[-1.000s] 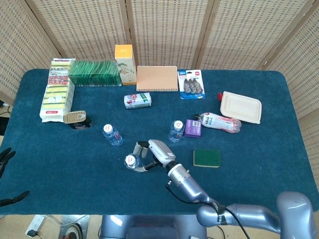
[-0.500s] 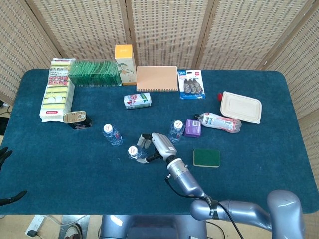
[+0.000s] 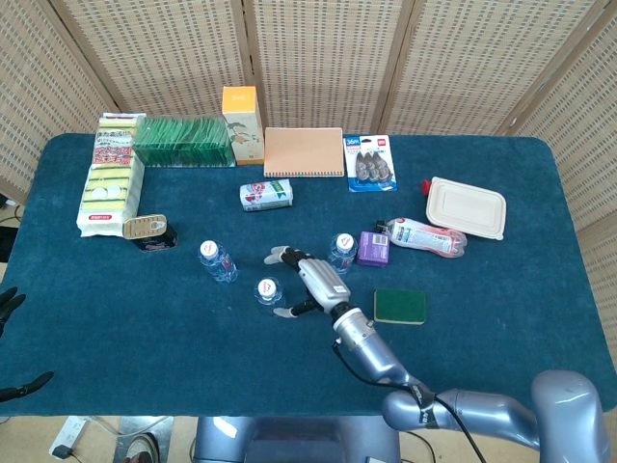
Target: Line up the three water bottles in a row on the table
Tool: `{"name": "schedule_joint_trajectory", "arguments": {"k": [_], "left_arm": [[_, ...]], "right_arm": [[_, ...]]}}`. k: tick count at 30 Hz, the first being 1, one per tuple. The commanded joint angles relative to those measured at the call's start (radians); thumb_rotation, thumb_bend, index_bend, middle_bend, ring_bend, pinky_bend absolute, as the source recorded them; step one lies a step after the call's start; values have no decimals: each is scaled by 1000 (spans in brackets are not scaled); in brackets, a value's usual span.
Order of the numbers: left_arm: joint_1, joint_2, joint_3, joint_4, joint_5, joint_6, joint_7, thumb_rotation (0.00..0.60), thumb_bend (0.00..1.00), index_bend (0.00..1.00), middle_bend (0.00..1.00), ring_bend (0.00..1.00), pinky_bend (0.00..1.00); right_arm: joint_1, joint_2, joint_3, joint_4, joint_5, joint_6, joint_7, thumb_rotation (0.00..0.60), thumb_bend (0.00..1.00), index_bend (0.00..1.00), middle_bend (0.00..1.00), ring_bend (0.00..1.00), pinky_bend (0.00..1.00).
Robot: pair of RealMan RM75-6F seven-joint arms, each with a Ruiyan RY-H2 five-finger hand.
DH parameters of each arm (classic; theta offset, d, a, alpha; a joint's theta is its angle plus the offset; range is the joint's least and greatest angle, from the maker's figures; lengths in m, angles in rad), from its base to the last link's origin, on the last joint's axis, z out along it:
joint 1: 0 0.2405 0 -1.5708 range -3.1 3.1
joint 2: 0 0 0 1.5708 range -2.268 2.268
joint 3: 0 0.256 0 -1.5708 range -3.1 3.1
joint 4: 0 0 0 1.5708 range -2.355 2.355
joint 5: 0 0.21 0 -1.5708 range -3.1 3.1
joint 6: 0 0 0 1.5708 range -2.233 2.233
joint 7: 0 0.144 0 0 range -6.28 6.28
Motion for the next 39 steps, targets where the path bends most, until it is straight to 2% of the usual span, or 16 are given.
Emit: {"name": "schedule_joint_trajectory", "arguments": {"k": [1,8,11,15,17,21,28,32,39], "left_arm": [[0,0,0,1,-1,0,-1,600,98,0,0,0,0],[-4,2,-1,-3,-12,-13,-2,600,99,0,0,0,0],[-4,0,0,-7,-6,-11,9,600,99,0,0,0,0],[-6,-2,4,-16,2,-17,29,600,99,0,0,0,0],[-7,-3,4,-20,3,-18,36,600,99,0,0,0,0],[-11,-7,1,-25,0,-24,53,600,99,0,0,0,0],[-17,-10,-2,-37,-9,-38,74,600,99,0,0,0,0],[-22,-12,-6,-42,-23,-50,81,600,99,0,0,0,0],[-32,-14,-9,-54,-36,-73,103,600,99,0,0,0,0]], "right_arm": [[-32,48,-28,-61,-62,27,17,600,170,184,129,153,149],[-120,235,-52,-272,-202,75,152,600,117,122,62,46,63],[-150,327,-41,-337,-260,98,217,600,98,105,51,27,53],[-181,439,-6,-361,-297,135,288,600,93,103,51,24,46],[-184,478,10,-338,-282,126,314,600,86,102,49,15,35],[-166,526,34,-220,-221,40,440,600,51,101,27,0,1],[-124,507,17,10,-166,-161,676,600,13,81,0,0,0],[-112,481,-5,93,-221,-228,814,600,12,67,0,0,0],[-81,422,-69,193,-362,-250,948,600,12,64,0,0,0]]}}
